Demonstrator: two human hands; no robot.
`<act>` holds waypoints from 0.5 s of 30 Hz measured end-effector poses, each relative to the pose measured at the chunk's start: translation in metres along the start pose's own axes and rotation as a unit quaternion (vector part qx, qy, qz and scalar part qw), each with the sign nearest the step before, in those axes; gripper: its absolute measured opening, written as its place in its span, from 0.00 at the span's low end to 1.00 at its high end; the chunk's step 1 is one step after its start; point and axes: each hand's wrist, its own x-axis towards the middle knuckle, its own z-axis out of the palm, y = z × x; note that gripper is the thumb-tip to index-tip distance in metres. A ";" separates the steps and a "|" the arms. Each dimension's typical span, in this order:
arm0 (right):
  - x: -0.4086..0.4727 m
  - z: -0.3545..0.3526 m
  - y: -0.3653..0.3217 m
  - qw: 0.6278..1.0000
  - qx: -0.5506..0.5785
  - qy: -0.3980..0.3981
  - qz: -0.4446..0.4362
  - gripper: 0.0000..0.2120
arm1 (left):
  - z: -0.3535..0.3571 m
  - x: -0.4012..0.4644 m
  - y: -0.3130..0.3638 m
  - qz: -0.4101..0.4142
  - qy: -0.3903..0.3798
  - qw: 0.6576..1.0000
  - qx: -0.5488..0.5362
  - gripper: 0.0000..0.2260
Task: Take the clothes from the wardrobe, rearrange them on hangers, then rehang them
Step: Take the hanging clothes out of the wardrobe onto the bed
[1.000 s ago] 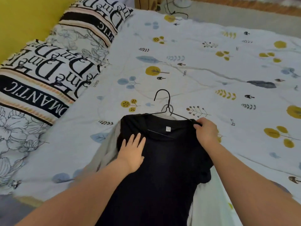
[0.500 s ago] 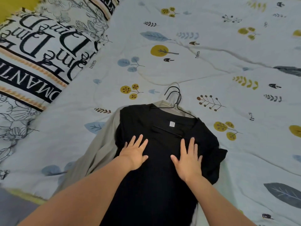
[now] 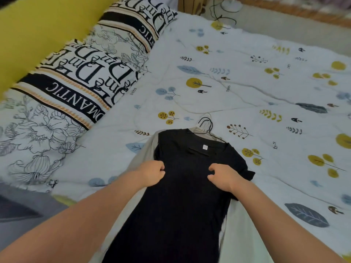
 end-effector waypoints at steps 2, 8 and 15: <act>-0.026 -0.001 -0.019 1.000 -0.008 -0.010 -0.019 0.20 | -0.010 -0.033 -0.013 0.001 0.003 1.000 0.015 0.14; -0.119 0.010 -0.061 0.997 -0.050 -0.011 -0.053 0.20 | -0.023 -0.149 -0.065 -0.014 0.021 0.999 0.046 0.17; -0.213 0.021 -0.119 0.987 -0.142 -0.027 -0.076 0.21 | -0.021 -0.301 -0.126 -0.056 0.083 0.995 0.024 0.18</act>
